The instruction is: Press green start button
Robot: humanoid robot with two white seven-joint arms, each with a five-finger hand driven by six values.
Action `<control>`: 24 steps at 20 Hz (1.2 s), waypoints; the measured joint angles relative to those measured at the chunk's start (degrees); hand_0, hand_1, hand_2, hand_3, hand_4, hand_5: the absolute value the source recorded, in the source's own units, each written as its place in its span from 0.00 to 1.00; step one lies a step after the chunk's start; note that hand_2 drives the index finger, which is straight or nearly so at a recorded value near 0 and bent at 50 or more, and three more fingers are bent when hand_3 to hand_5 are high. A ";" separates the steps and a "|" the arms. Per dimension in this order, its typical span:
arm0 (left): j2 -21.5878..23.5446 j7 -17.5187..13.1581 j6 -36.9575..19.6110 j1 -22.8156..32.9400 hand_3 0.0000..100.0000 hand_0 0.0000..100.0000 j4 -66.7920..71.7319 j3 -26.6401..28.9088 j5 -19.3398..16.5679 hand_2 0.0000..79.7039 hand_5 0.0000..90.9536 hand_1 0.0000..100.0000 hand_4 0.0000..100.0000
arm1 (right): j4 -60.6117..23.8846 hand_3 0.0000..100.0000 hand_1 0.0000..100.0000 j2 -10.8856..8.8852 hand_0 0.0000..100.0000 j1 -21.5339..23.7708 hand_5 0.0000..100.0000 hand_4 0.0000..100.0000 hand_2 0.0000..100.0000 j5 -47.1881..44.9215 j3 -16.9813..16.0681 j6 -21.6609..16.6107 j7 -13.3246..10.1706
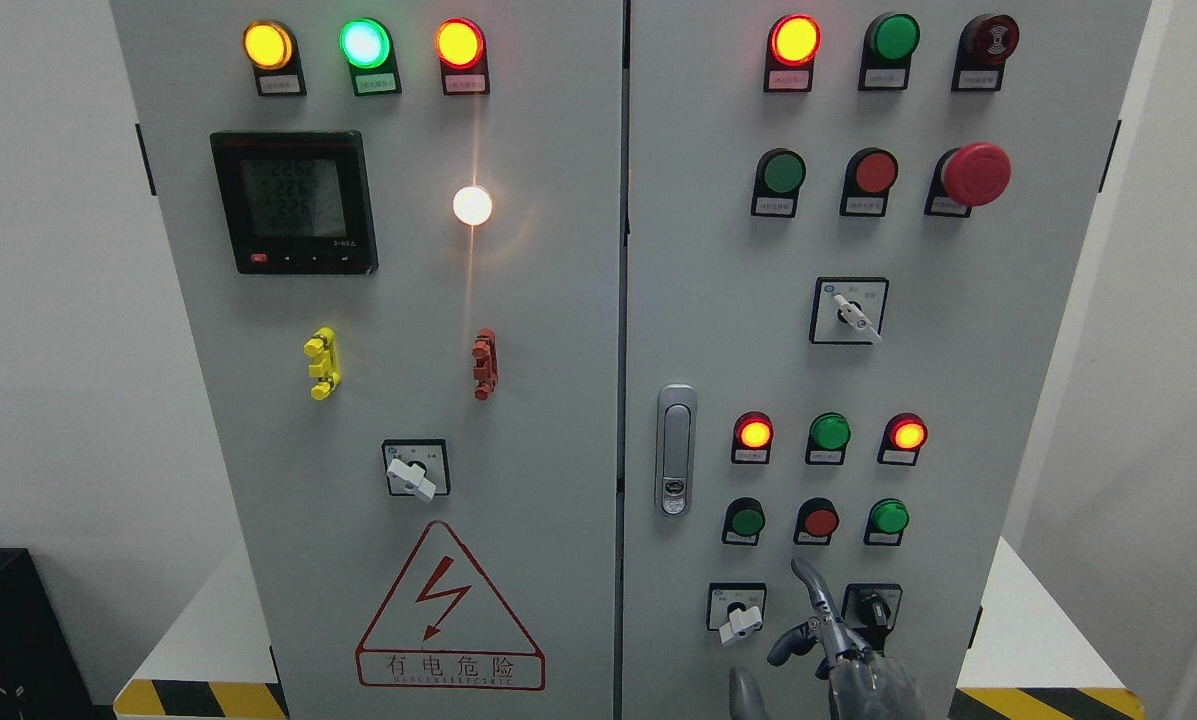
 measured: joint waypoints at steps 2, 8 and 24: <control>0.00 0.00 0.00 0.00 0.00 0.12 0.00 0.00 0.00 0.00 0.00 0.56 0.00 | -1.05 0.20 0.10 -0.01 0.00 1.04 0.16 0.18 0.00 -3.09 0.11 -0.19 1.11; 0.00 0.00 0.00 0.00 0.00 0.12 0.00 0.00 0.00 0.00 0.00 0.56 0.00 | -3.79 0.08 0.03 -0.06 0.00 3.50 0.00 0.05 0.00 -13.43 0.34 -0.48 5.08; 0.00 0.00 0.00 0.00 0.00 0.12 0.00 0.00 0.00 0.00 0.00 0.56 0.00 | -6.70 0.00 0.01 -0.19 0.00 4.95 0.00 0.00 0.00 -27.67 0.60 2.84 8.71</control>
